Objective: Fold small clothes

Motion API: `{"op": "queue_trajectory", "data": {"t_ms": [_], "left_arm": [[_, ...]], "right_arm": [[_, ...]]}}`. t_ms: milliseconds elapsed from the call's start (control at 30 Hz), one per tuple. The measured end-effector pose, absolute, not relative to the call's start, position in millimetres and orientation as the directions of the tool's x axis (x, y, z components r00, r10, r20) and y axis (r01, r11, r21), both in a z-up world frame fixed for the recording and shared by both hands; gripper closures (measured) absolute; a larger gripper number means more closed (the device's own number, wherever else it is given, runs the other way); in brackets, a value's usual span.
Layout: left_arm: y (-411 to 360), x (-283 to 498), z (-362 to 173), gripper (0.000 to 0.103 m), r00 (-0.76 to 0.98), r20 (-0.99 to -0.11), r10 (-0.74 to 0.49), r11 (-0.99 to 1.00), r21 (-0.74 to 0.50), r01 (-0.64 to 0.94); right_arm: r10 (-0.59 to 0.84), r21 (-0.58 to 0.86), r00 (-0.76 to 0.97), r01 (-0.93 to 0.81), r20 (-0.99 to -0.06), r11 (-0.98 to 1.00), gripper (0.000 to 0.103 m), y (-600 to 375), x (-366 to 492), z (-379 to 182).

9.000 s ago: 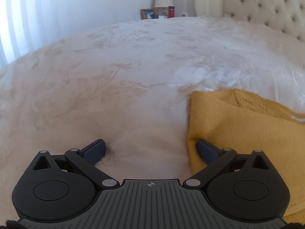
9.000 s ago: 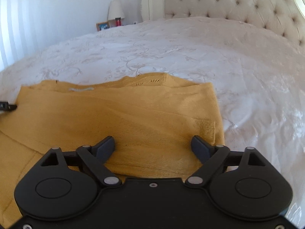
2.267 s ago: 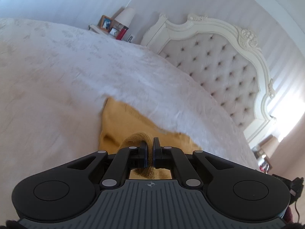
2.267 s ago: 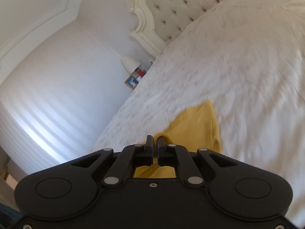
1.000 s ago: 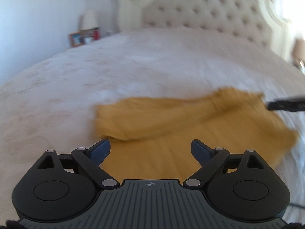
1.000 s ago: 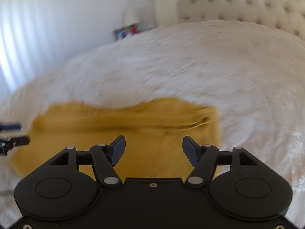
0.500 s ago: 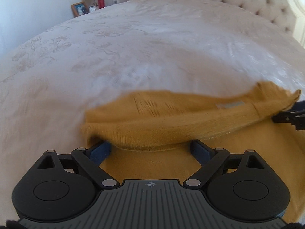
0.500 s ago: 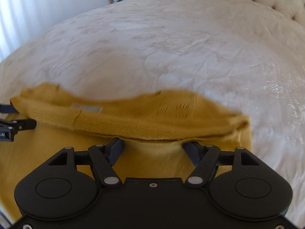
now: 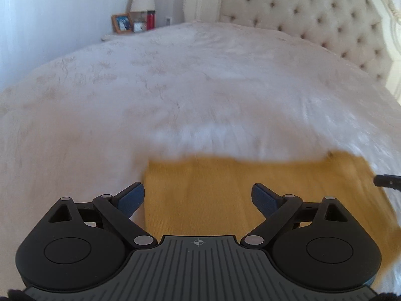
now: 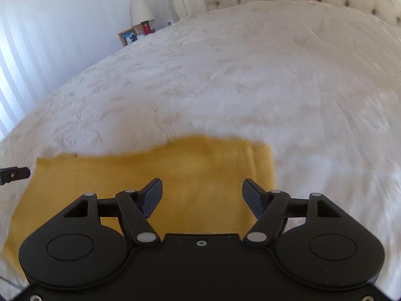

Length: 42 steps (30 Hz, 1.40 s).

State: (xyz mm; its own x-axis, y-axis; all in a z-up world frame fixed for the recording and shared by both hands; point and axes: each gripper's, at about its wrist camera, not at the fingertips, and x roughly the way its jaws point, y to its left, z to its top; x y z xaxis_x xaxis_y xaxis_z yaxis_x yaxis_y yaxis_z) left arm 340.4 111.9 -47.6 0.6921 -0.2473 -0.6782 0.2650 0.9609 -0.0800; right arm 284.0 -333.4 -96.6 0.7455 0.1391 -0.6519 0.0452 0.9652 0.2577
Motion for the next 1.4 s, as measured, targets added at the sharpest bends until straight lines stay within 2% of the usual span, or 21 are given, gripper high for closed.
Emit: {"op": "queue_trajectory", "data": {"t_ms": [167,267,433,500,533,567,633,733,933,1067,1233,1400], "left_arm": [[117,287,-81,0.010,0.637,-0.733,-0.239,0.947,-0.033,0.318],[127,255,-100,0.008,0.620,-0.751,-0.226,0.936,0.010,0.353],[140,240,-94,0.008,0.623,-0.758,-0.195,0.948,0.018,0.318],[138,236,-81,0.008,0.637,-0.747,-0.192,0.958,-0.001,0.288],[136,234,-72,0.008,0.653,-0.729,-0.206,0.959,-0.018,0.283],[132,230,-64,0.008,0.665,-0.714,-0.219,0.959,-0.031,0.282],[118,227,-52,0.008,0.684,-0.688,-0.242,0.956,-0.048,0.290],[93,223,-43,0.007,0.695,-0.665,-0.274,0.950,-0.074,0.304],[36,225,-52,0.007,0.690,-0.668,-0.279,0.944,-0.059,0.325],[6,227,-68,0.008,0.690,-0.686,-0.232,0.940,0.024,0.340],[-4,227,-100,0.007,0.651,-0.742,-0.158,0.943,0.081,0.322],[-2,215,-110,0.006,0.683,-0.716,-0.146,0.946,0.101,0.307]], "right_arm": [[0.098,0.187,0.699,0.051,-0.708,0.981,0.028,-336,233,-119],[0.105,0.201,0.698,0.057,-0.708,0.978,0.027,-342,204,-129],[0.072,0.175,0.708,0.073,-0.703,0.982,0.027,-343,178,-126],[0.075,0.199,0.740,0.080,-0.668,0.977,0.026,-343,169,-118],[0.085,0.218,0.765,0.074,-0.639,0.973,0.022,-345,163,-114],[0.091,0.231,0.785,0.067,-0.613,0.971,0.011,-345,153,-111],[0.103,0.245,0.817,0.048,-0.568,0.968,0.001,-343,136,-108],[0.117,0.267,0.840,0.034,-0.529,0.963,0.001,-340,115,-109],[0.120,0.320,0.847,0.062,-0.519,0.945,0.001,-346,96,-128],[0.144,0.374,0.824,0.087,-0.548,0.923,0.001,-354,96,-143],[0.151,0.362,0.795,0.092,-0.588,0.928,0.001,-354,105,-139],[0.123,0.289,0.765,0.086,-0.632,0.953,0.001,-343,112,-141]]}}
